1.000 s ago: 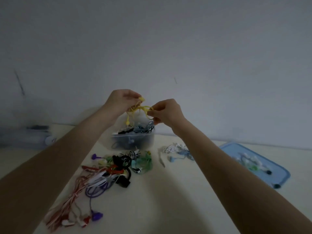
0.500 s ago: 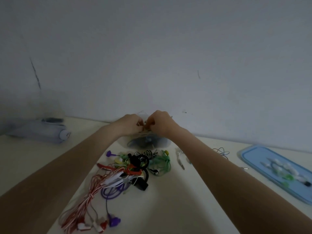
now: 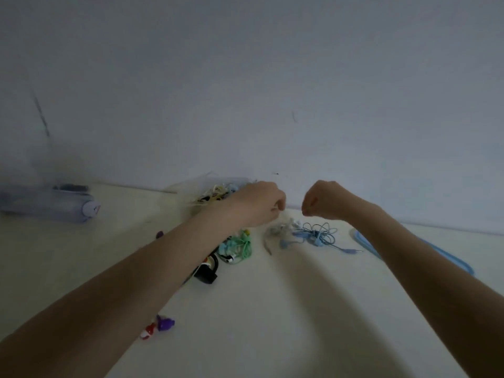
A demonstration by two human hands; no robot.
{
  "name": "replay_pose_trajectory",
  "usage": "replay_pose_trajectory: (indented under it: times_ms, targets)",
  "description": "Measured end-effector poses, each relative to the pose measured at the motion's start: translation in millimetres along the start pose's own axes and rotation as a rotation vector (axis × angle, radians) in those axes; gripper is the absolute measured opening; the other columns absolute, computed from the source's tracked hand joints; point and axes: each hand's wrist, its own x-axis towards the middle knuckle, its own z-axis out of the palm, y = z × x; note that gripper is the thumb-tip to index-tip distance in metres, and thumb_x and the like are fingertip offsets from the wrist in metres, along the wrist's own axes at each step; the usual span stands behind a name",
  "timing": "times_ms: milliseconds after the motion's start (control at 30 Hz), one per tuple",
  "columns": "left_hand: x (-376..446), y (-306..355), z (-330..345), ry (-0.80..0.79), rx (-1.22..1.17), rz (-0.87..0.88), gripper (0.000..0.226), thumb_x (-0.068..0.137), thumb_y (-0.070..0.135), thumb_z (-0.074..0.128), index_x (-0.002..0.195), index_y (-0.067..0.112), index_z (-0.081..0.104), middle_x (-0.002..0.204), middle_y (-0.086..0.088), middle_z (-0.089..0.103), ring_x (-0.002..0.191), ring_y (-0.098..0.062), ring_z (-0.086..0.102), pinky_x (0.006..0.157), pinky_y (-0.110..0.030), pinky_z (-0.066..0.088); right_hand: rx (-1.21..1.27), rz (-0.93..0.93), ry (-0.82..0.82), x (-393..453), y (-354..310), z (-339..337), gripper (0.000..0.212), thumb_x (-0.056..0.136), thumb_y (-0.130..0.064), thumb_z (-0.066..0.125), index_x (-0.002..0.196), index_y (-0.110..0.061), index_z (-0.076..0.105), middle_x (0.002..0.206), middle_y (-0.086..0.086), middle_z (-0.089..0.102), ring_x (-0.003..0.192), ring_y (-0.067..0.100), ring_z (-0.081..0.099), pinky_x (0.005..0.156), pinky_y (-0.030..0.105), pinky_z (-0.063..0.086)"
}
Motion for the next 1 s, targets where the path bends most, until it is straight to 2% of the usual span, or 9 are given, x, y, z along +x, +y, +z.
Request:
replay_pose_trajectory:
  times_ms: [100, 167, 267, 400, 500, 633, 733, 900, 1000]
  targets:
    - [11, 27, 24, -0.058, -0.068, 0.036, 0.024, 0.093, 0.016, 0.048, 0.114, 0.014, 0.06, 0.118, -0.005, 0.058, 0.109, -0.02, 0.054, 0.089, -0.03, 0.042, -0.041, 0.056, -0.077, -22, 24, 18, 0.033, 0.083, -0.029, 0.067, 0.108, -0.006, 0.068, 0.11, 0.01, 0.066, 0.103, 0.025, 0.061, 0.086, 0.028, 0.046]
    - [16, 38, 40, -0.09, -0.174, -0.039, 0.032, 0.093, 0.019, 0.048, 0.124, 0.014, 0.053, 0.124, -0.005, 0.057, 0.111, -0.021, 0.054, 0.088, -0.028, 0.043, 0.065, 0.043, 0.024, -37, 35, 31, 0.021, 0.084, -0.018, 0.065, 0.103, -0.012, 0.07, 0.105, 0.008, 0.068, 0.099, 0.023, 0.062, 0.078, 0.024, 0.043]
    - [16, 36, 58, -0.13, -0.337, -0.188, 0.042, 0.093, 0.02, 0.049, 0.133, 0.012, 0.04, 0.131, -0.005, 0.052, 0.114, -0.021, 0.052, 0.092, -0.029, 0.044, 0.199, 0.025, 0.228, -49, 47, 35, 0.019, 0.083, -0.005, 0.058, 0.091, -0.012, 0.074, 0.093, 0.008, 0.071, 0.084, 0.021, 0.063, 0.074, 0.024, 0.043]
    - [14, 38, 64, 0.005, -0.441, -0.175, 0.04, 0.088, 0.01, 0.054, 0.127, 0.012, 0.047, 0.124, -0.002, 0.054, 0.11, -0.018, 0.052, 0.085, -0.024, 0.042, 0.537, 0.034, 0.324, -60, 63, 23, 0.018, 0.081, 0.003, 0.058, 0.078, -0.012, 0.068, 0.069, 0.004, 0.066, 0.062, 0.022, 0.064, 0.065, 0.017, 0.05]
    - [17, 59, 59, 0.087, -0.827, -0.229, 0.027, 0.093, 0.013, 0.049, 0.119, 0.013, 0.056, 0.106, 0.0, 0.059, 0.094, -0.013, 0.053, 0.07, -0.019, 0.038, 0.772, 0.042, 0.311, -68, 71, 14, 0.012, 0.084, 0.005, 0.059, 0.082, -0.003, 0.068, 0.065, 0.001, 0.065, 0.059, 0.019, 0.067, 0.063, 0.019, 0.057]
    - [17, 85, 61, -0.146, -1.388, -0.275, 0.026, 0.099, 0.032, 0.038, 0.107, 0.014, 0.055, 0.093, 0.0, 0.069, 0.087, -0.014, 0.062, 0.078, -0.027, 0.04, 0.98, 0.123, 0.36, -78, 79, 9, 0.015, 0.086, 0.008, 0.056, 0.079, -0.003, 0.064, 0.07, 0.009, 0.065, 0.057, 0.018, 0.067, 0.062, 0.024, 0.059]
    - [18, 99, 65, -0.12, -1.642, -0.303, 0.016, 0.098, 0.021, 0.044, 0.102, 0.009, 0.055, 0.075, -0.005, 0.069, 0.073, -0.017, 0.068, 0.078, -0.027, 0.051, 1.053, 0.234, 0.367, -85, 93, 7, 0.01, 0.086, 0.007, 0.057, 0.083, 0.001, 0.065, 0.072, 0.012, 0.065, 0.062, 0.023, 0.067, 0.063, 0.024, 0.059]
    - [22, 103, 70, 0.054, -1.59, -0.436, 0.007, 0.093, 0.004, 0.051, 0.088, 0.006, 0.056, 0.073, -0.007, 0.054, 0.065, -0.015, 0.054, 0.056, -0.016, 0.051, 1.117, 0.331, 0.305, -93, 105, 16, 0.02, 0.084, 0.011, 0.057, 0.07, -0.002, 0.063, 0.07, 0.017, 0.062, 0.061, 0.028, 0.065, 0.061, 0.027, 0.059]
    - [26, 97, 74, 0.213, -1.574, -0.481, 0.012, 0.089, -0.004, 0.053, 0.079, 0.001, 0.058, 0.071, -0.01, 0.053, 0.064, -0.014, 0.051, 0.056, -0.011, 0.051, 1.077, 0.326, 0.214, -93, 105, 28, 0.021, 0.084, 0.01, 0.057, 0.069, -0.003, 0.062, 0.074, 0.018, 0.062, 0.06, 0.029, 0.066, 0.062, 0.028, 0.059]
